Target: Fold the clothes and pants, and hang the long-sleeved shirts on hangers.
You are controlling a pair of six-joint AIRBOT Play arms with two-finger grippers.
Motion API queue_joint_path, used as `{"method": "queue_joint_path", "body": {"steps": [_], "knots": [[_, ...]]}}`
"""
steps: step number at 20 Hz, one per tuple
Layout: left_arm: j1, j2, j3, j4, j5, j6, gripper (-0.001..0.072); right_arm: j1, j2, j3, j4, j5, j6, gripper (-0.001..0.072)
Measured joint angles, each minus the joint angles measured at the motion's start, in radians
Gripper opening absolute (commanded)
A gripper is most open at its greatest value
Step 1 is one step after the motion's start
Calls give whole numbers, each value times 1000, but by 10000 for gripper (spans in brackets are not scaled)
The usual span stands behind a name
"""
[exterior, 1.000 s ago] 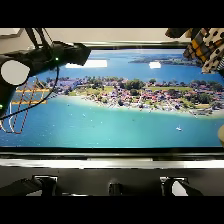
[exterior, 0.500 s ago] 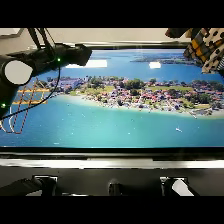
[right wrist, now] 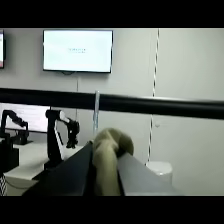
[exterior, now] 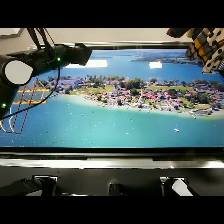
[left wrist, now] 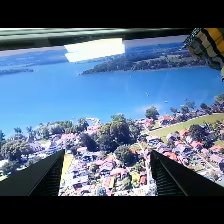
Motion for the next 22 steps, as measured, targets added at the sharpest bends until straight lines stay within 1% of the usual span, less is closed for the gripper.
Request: {"method": "queue_joint_path", "body": {"steps": [1,2,3,4,7,8,9,10,11,12,13,14,15,17,18,19,20,22], "knots": [[0,0,0,0,0,0,610,0,6,0,28,31,-9,268],[0,0,0,0,0,0,611,0,13,0,55,66,-21,410],[0,0,0,0,0,-1,611,0,19,0,77,98,-32,528],[0,0,0,0,0,-2,611,0,26,0,97,127,-42,585],[0,0,0,0,0,-3,611,0,56,0,130,201,-56,585],[0,0,0,0,0,-3,611,0,71,0,138,206,-59,584],[1,0,0,0,0,-3,610,0,87,0,151,203,-56,576],[2,1,0,0,0,-3,609,0,101,0,173,185,-47,485],[3,2,0,0,0,-4,596,0,111,0,212,157,-41,312],[6,2,0,0,0,-4,592,0,118,0,285,123,-40,171],[9,4,0,1,-2,-4,544,0,117,-2,381,93,-54,71],[15,6,0,1,-8,-6,319,0,109,-6,511,71,-101,36],[23,10,0,1,-17,-8,45,1,93,-10,666,60,-175,34],[44,20,0,3,-49,-4,33,35,39,-16,966,82,-353,33],[60,27,0,2,-72,-4,33,83,2,-19,1085,119,-440,32],[77,35,0,2,-100,-4,32,152,-36,-20,1151,154,-509,32],[95,42,0,6,-131,-4,32,230,-70,-20,1162,192,-558,32],[131,56,0,34,-216,3,31,408,-135,-36,1091,288,-624,32]]}}
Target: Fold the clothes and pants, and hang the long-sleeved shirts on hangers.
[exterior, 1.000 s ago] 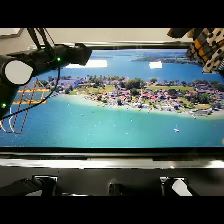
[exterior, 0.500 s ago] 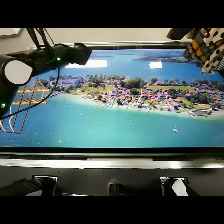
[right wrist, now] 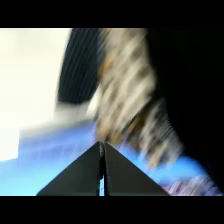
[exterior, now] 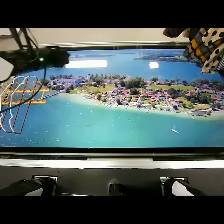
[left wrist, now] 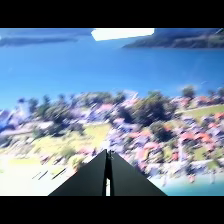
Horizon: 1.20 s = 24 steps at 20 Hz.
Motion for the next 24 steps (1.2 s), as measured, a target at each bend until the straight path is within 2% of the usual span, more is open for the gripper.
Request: {"method": "queue_joint_path", "body": {"steps": [2,5,11,24], "knots": [[29,16,-5,60,-103,27,31,144,-35,-51,-58,74,-35,32],[75,57,-71,126,-201,95,32,262,-40,-212,-111,170,-66,33],[138,135,-251,169,-250,155,35,324,50,-563,-134,246,-55,48],[149,148,-288,179,-260,166,35,332,71,-645,-118,295,-43,52]]}}
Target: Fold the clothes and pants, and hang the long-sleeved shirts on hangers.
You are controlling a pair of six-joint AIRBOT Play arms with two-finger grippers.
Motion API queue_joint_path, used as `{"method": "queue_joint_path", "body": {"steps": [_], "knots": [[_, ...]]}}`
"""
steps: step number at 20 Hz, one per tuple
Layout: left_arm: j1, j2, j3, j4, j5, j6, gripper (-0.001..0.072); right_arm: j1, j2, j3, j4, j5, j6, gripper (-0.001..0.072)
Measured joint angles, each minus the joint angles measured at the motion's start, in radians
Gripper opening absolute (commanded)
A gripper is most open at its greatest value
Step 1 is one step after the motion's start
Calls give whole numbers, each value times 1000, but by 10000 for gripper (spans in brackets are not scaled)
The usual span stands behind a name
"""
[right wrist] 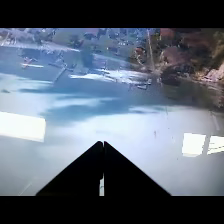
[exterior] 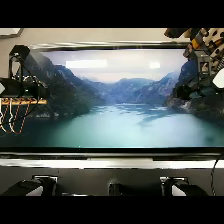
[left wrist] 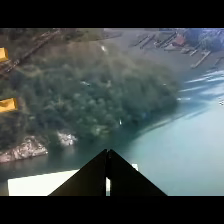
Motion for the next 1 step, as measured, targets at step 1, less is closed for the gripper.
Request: {"method": "queue_joint_path", "body": {"steps": [1], "knots": [[0,0,0,0,0,0,35,0,0,0,0,0,0,52]]}}
